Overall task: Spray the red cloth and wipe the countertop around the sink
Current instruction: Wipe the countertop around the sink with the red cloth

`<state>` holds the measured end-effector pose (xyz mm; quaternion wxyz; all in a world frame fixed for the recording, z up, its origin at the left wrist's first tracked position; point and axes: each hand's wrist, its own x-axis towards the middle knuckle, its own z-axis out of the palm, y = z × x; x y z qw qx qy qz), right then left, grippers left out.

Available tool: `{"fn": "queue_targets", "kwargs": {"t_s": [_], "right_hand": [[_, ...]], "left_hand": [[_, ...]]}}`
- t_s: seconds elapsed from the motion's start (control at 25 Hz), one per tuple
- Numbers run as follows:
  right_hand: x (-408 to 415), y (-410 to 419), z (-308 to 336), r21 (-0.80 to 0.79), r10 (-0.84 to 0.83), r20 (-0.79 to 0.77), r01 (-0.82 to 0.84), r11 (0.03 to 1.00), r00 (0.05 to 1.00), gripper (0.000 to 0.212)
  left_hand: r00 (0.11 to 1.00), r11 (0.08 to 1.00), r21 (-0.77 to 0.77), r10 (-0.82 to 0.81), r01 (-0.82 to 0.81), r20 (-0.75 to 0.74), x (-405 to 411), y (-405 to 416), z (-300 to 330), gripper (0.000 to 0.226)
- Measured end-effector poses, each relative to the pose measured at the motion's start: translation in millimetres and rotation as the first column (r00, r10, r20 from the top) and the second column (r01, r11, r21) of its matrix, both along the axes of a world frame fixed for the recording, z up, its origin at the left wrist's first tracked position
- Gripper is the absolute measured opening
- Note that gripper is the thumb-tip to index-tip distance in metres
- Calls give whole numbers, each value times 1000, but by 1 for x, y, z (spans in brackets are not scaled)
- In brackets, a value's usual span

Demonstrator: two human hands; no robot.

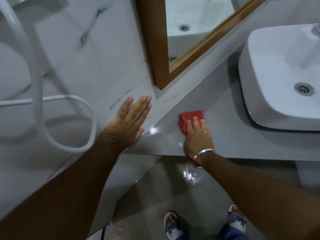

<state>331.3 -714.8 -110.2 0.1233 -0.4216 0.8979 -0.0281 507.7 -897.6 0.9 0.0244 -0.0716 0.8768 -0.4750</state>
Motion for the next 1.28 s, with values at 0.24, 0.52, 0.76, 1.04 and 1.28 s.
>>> {"fn": "queue_targets", "kwargs": {"t_s": [0.24,0.52,0.76,1.04,1.28], "right_hand": [[30,37,10,29,596,-4,-596,802,803,65],[-33,-2,10,57,-89,-53,92,994,995,65],[53,31,10,62,553,52,-555,829,832,73],[-36,-20,13,106,-20,-2,20,994,1000,66],[73,7,8,70,684,29,-685,726,728,68]], "left_hand": [[999,999,6,-48,48,-4,-1,-5,-2,88],[998,998,24,-49,50,-29,-2,-3,-3,87],[998,996,-65,-61,61,1,-1,-3,-1,75],[994,993,-75,-93,89,-60,-2,-4,-1,71],[990,987,-101,-134,128,-51,-2,-10,-6,65]]}}
